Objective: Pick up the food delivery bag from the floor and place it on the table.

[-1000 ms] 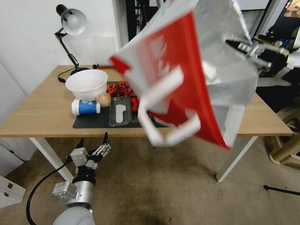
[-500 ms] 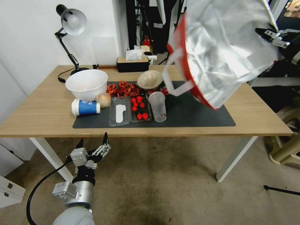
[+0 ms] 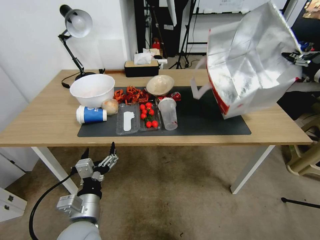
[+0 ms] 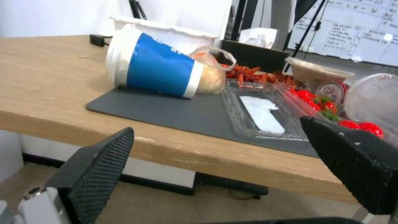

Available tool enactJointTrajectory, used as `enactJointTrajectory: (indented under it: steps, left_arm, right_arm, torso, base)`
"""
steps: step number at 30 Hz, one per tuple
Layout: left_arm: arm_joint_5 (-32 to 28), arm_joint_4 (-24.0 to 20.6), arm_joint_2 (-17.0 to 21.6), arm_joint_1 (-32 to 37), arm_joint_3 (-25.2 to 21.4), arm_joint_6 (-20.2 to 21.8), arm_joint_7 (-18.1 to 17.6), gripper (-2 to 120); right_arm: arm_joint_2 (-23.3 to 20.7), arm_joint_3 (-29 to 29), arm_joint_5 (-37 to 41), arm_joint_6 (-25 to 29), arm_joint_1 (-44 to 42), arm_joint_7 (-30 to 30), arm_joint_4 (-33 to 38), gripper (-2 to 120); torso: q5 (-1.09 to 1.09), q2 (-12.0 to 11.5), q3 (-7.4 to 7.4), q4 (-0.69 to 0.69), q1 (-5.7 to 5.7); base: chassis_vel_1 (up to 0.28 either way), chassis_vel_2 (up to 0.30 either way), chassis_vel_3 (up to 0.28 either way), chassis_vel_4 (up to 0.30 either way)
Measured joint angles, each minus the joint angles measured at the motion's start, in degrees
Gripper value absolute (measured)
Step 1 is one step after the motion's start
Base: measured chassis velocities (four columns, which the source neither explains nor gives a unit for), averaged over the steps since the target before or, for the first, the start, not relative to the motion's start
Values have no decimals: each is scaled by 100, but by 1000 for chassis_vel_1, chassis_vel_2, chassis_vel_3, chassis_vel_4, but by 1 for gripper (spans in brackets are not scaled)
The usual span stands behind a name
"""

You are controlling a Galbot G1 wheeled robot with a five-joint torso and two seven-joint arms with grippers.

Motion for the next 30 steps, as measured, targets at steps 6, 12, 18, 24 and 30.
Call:
enactJointTrajectory:
  steps: [6,12,18,24,30]
  left_arm:
    - [42,-36,-12,27,2,0,2,100]
    - [92,-48,-35,69,-11,-7,2,100]
    - [121,-48,-46,75,-8,-14,2,100]
    - [158,-35,-51,69,3,-23,2,100]
    - [198,-6,-72,54,29,-24,2,100]
  right_arm:
    - [316,-469,-179,0,437,138,57,0]
    - [737,-1181,-349,-3,1073,487,43,0]
    - [971,-1482,-428,7,1315,631,35,0]
    - [983,-1469,-428,-4,1375,651,52,0]
    - [883,-1274,-287,-10,1392,643,31,0]
  torso:
    - [1,0,0,0,0]
    - [0,0,0,0,0]
    - [2,0,0,1,0]
    - [1,-1,0,0,0]
    - [0,-1,0,-1,0]
  base:
    - [0,0,0,0]
    - [0,0,0,0]
    - [0,0,0,0]
    - [0,0,0,0]
    - [0,0,0,0]
